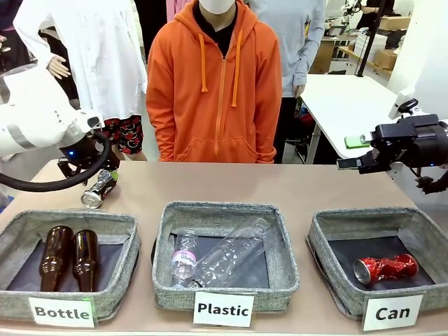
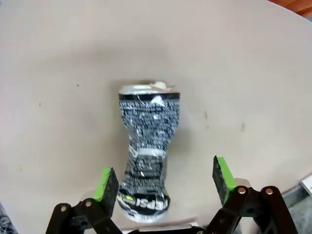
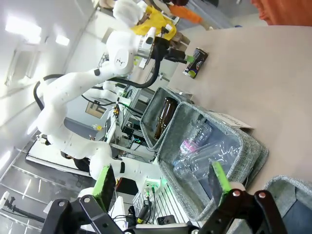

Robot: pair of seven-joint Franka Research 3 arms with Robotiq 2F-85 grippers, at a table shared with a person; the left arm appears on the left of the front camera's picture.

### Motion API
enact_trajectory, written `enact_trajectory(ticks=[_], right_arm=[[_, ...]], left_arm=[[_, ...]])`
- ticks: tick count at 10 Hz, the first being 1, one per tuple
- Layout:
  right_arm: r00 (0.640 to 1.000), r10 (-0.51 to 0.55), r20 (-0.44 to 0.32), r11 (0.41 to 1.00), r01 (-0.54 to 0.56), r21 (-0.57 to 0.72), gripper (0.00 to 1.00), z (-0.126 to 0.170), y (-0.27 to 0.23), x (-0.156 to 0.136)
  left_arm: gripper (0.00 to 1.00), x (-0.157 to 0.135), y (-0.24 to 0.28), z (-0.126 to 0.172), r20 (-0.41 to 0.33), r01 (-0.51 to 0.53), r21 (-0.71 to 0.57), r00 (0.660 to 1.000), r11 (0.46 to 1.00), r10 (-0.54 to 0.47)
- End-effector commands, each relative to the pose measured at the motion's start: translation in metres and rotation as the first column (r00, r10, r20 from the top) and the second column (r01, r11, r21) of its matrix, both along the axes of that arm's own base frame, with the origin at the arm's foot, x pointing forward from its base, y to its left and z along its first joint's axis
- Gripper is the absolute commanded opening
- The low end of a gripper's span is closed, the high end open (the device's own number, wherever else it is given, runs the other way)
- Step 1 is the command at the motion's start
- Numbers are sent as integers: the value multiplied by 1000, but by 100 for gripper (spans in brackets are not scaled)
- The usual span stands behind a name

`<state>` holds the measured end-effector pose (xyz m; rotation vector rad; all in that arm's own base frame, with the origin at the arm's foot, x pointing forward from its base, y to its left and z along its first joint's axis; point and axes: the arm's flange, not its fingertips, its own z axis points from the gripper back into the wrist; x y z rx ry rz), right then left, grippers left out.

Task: Sort the can waste into the basket.
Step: Pick up the can waste from the table and place it in the right Fabric basket.

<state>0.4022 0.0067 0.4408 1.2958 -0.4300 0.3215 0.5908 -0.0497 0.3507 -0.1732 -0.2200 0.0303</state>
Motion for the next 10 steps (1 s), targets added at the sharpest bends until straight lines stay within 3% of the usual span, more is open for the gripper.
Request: enact_trajectory(ticks=[1,5,6,7,8,9,10], right_arm=[[1000,12,1,1000,-12,-2,100,3,-4,1],[1000,12,1,1000,-12,-2,100,3,-4,1],[1000,12,1,1000,-12,-2,100,3,-4,1],[1000,12,1,1000,-12,-2,100,3,-4,1],[1000,12,1,1000,-12,-2,100,3,-4,1],[1000,12,1,1000,-12,-2,100,3,-4,1],[1000,12,1,1000,-12,-2,100,3,-4,1]], left_arm=[[100,6,-10,-7,-7,35,74,999,997,-35],[100,13,-16,-24,-9,12,138,1000,990,-11],[42,11,-16,-24,-3,11,147,1000,989,-11],[42,12,-16,-24,-4,13,150,1000,989,-13],[0,11,-17,-27,-4,13,160,1000,987,-13],[37,11,-17,-29,-2,1,177,1000,984,-1],[0,10,-17,-28,3,7,183,1000,983,-7]])
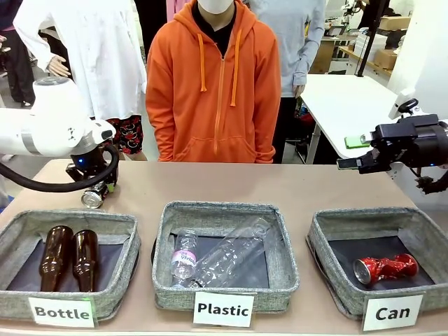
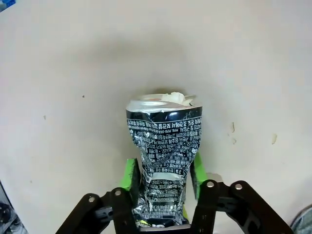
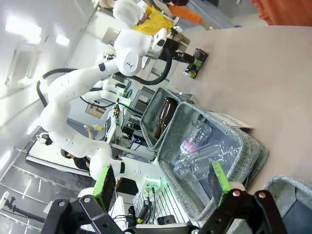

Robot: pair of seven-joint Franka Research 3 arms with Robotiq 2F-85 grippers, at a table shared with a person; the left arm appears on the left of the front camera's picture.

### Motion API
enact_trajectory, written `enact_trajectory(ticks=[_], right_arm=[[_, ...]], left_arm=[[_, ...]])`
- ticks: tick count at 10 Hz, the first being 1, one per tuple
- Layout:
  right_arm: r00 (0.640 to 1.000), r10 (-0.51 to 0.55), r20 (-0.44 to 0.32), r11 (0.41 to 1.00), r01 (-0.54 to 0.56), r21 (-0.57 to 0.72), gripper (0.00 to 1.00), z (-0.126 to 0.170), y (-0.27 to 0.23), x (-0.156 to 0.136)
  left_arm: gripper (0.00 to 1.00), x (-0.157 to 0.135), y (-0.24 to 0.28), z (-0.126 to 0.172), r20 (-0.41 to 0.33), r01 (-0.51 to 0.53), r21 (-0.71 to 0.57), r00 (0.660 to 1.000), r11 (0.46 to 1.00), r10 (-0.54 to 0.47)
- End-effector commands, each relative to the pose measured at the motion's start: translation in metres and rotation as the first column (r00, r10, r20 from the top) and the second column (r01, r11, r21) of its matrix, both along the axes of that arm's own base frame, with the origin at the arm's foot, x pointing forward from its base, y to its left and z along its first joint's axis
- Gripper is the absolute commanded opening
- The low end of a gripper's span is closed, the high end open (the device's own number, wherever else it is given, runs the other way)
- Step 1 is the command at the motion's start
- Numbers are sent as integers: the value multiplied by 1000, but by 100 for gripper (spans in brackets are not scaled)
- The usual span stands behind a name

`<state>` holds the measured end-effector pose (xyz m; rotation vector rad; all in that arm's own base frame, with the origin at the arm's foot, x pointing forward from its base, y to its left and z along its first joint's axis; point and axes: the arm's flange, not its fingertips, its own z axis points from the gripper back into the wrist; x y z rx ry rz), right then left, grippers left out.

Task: Sort the can waste into the basket.
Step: Pick up the can waste from the table and place it in the right Fabric basket.

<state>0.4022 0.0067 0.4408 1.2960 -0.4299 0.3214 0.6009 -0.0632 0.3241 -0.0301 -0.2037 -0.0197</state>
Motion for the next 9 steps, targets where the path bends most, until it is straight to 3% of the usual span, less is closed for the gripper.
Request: enact_trajectory(ticks=[1,6,9], right_arm=[[1000,12,1,1000,-12,-3,100,3,-4,1],[1000,12,1,1000,-12,-3,100,3,-4,1],[1000,12,1,1000,-12,-3,100,3,-4,1]], left_arm=[[0,-1,-3,0,28,-22,42,999,999,21],[0,-8,0,12,51,-14,13,999,1000,13],[0,-60,20,102,135,140,-216,984,966,-113]])
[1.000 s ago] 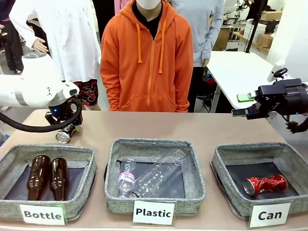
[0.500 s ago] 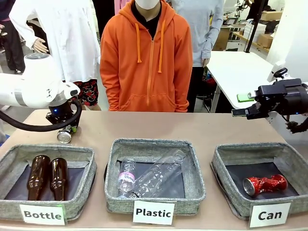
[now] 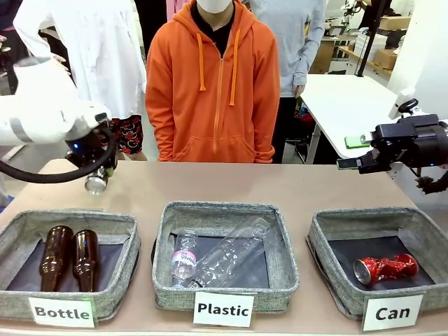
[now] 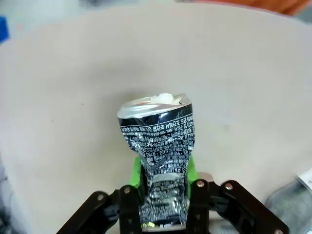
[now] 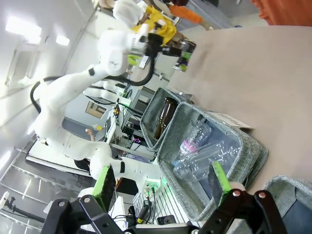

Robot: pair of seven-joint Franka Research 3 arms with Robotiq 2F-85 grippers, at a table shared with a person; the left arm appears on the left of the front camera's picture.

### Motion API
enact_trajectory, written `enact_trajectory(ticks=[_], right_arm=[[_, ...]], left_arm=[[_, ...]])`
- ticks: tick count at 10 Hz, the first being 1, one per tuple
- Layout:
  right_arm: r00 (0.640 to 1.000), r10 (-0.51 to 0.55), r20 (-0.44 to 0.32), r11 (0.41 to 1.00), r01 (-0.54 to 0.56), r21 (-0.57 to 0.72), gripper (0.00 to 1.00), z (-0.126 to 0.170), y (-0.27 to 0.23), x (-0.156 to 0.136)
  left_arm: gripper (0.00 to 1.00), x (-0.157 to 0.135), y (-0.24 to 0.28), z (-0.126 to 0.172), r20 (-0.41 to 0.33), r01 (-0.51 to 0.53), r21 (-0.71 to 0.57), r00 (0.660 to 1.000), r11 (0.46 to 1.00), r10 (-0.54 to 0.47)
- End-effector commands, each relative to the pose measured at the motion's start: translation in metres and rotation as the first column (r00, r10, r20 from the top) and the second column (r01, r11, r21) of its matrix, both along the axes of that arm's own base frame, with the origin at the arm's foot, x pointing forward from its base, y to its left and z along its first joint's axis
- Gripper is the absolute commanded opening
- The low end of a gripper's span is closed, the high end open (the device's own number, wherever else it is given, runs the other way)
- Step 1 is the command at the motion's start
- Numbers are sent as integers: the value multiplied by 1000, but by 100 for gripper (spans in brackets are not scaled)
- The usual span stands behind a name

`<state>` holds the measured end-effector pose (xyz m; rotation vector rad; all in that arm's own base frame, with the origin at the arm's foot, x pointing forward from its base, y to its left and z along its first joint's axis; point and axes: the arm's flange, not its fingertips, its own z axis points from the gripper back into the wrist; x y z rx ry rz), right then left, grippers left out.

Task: Sort the can waste into the basket.
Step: Pick up the can waste from the table and place it in the right Fabric basket.

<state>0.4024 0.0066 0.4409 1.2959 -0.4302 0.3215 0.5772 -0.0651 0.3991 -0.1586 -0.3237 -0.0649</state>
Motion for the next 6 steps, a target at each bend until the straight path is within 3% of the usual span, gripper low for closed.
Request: enact_trajectory(ticks=[1,2,3,5,6], right_arm=[[1000,12,1,1000,-12,-3,100,3,-4,1],[1000,12,1,1000,-12,-3,100,3,-4,1],[1000,12,1,1000,-12,-3,100,3,-4,1],[1000,12,1,1000,-12,-3,100,3,-4,1],[1000,12,1,1000,-12,-3,100,3,-4,1]], left_arm=[[0,-58,30,45,-32,117,-132,992,984,-122],[10,-87,36,54,-80,189,-144,976,971,-201],[10,-120,42,58,-37,285,-169,955,944,-295],[10,-202,52,48,191,499,-161,862,851,-469],[10,-224,56,46,323,519,-176,833,837,-448]])
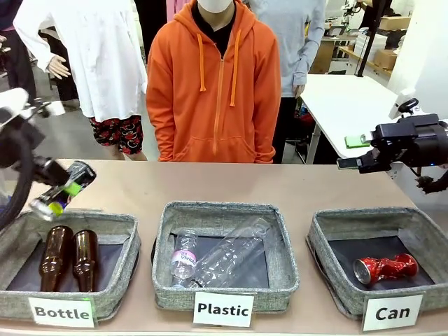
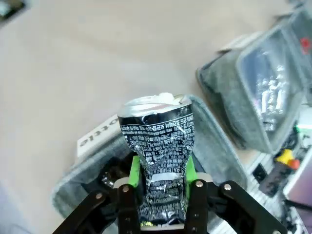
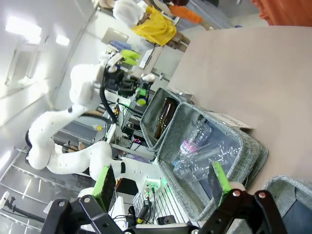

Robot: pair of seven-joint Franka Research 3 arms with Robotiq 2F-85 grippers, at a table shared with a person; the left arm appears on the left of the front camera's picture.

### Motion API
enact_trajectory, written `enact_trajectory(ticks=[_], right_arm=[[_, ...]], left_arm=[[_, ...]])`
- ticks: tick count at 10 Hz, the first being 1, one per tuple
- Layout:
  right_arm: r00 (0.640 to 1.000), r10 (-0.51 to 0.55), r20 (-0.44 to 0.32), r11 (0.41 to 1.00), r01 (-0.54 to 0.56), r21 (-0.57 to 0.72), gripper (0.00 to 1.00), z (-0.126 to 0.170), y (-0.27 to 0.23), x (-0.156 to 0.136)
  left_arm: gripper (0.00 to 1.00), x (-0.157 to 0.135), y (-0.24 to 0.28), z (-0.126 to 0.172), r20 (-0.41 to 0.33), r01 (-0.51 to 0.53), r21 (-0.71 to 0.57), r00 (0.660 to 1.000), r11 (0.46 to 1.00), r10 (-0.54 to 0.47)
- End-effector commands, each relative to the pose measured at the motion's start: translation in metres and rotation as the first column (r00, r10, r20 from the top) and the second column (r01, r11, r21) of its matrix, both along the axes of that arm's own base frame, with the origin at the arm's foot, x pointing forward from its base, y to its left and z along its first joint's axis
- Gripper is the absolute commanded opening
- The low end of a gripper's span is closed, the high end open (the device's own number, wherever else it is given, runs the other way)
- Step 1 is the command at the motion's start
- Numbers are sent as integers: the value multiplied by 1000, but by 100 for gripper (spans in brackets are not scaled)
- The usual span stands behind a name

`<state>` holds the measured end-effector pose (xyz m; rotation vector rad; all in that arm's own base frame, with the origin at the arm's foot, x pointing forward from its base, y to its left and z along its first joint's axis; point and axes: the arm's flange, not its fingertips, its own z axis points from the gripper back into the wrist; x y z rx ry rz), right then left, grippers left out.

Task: Sort the can waste into the basket.
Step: Pick up the can waste from the table and place it in the right Fabric basket.

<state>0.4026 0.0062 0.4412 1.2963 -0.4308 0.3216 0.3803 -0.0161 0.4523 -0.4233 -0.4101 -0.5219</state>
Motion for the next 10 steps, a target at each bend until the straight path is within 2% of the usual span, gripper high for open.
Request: enact_trajectory(ticks=[1,4,5,6,7,8,9,10], right_arm=[[1000,12,0,1000,-12,-3,100,3,-3,1],[1000,12,0,1000,-12,-3,100,3,-3,1],[1000,12,0,1000,-12,-3,100,3,-3,1],[1000,12,0,1000,-12,-3,100,3,-3,1],[1000,0,-1,1000,0,0,100,0,0,0],[1000,-9,-19,996,7,-87,100,45,-24,-21],[992,-28,-123,963,-6,-270,100,65,-55,-43],[984,-50,-171,939,-11,-343,100,77,-86,-59]], left_arm=[[10,34,-9,6,-94,-56,32,994,998,59],[10,34,-9,6,-94,-56,32,994,998,59],[39,14,-5,-1,-46,-38,15,998,999,39],[39,-8,-30,-1,74,84,-103,994,991,-77],[39,-20,-79,34,163,181,-186,975,966,-151],[39,-23,-128,63,227,261,-171,949,950,-220],[39,-24,-181,78,288,370,-174,905,912,-312],[39,-18,-235,89,315,448,-133,865,884,-391]])
